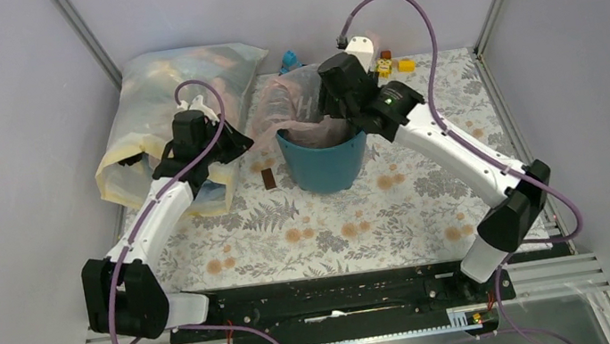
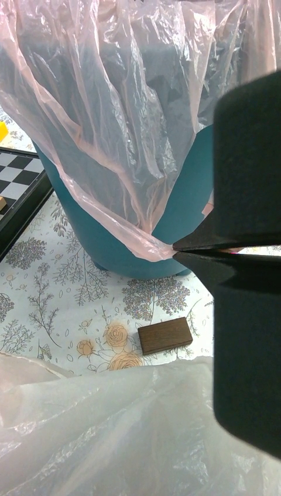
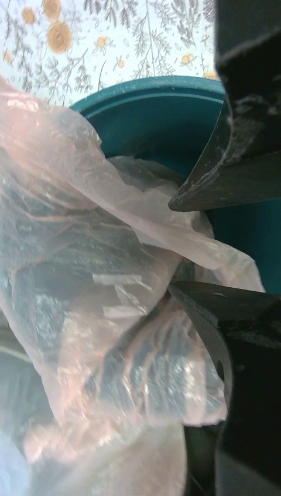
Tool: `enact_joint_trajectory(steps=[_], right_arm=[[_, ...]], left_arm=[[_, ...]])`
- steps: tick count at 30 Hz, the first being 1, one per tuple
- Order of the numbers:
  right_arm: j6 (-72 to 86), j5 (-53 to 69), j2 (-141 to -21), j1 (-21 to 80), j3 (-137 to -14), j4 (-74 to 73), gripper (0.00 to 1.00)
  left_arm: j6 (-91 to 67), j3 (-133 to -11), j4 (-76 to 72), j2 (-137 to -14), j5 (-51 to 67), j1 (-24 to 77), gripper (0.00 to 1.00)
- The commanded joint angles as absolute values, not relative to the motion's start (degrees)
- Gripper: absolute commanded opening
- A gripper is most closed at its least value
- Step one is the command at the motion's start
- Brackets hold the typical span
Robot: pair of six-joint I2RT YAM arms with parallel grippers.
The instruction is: Put the trash bags into the trash bin
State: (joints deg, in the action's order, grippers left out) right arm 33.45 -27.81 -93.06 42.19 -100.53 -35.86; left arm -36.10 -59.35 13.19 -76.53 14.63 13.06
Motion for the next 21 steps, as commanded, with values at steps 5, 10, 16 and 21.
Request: enact_joint_trajectory(steps=[5, 10, 16, 21], right_arm=[[37.59, -34.68, -96.79, 43.03, -106.19, -39.65, 0.08], [36.10, -32.07, -92.56, 42.99, -104.66, -40.00, 0.00], [35.25, -31.31, -86.52, 42.98, -99.95, -42.54, 0.00], [35.20, -30.76, -82.07, 42.98, -94.07, -43.06, 0.03]], left_arm=[[-36.05, -58.90, 12.02, -73.30, 14.89, 13.27, 0.00], [-35.70, -59.36, 14.35, -71.35, 13.80, 13.27, 0.00], [-34.55, -58.85, 17.63, -67.95, 13.27, 13.27, 0.00], [-33.88, -56.33, 19.19, -66.21, 14.61, 13.27, 0.00]])
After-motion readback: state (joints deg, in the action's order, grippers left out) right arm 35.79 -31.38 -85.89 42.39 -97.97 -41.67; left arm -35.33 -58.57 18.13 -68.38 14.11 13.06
